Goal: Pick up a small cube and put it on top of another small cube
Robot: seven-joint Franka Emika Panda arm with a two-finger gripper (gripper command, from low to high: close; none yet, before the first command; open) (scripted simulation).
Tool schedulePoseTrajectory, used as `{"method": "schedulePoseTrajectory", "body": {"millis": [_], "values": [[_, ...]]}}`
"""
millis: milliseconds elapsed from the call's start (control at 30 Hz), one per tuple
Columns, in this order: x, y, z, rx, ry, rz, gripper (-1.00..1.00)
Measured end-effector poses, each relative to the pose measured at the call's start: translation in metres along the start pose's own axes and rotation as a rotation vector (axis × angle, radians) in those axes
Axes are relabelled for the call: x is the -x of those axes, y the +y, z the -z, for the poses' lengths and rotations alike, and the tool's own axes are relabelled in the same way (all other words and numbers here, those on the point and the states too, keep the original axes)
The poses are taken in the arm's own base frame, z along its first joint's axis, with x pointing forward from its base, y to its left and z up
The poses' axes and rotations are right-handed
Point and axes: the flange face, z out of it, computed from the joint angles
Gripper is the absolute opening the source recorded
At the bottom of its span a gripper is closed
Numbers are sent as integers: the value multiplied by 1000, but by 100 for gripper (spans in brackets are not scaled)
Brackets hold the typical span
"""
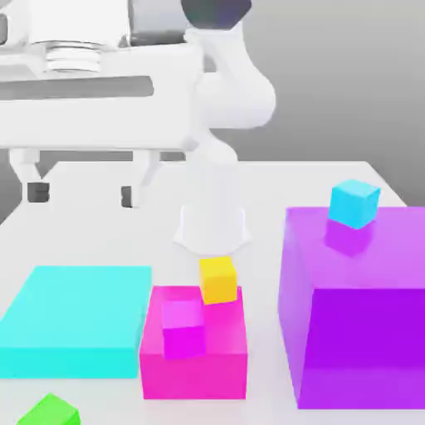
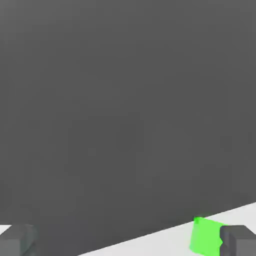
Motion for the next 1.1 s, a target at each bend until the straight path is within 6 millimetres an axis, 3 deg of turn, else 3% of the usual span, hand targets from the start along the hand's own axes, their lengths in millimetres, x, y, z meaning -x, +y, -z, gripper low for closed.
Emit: {"method": "schedulePoseTrajectory", "body": {"millis": [300,400,533,567,800,933,1100], "values": [[-30,63,-154,194,-93,-137,0],[-33,94,-202,258,-120,-181,0],[-27,115,-262,277,-127,-193,0],[-25,118,-272,277,-128,-194,-100],[-25,118,-272,277,-128,-194,-100],[-32,104,-223,276,-129,-194,-100],[6,78,-166,256,-159,-175,-100]]}}
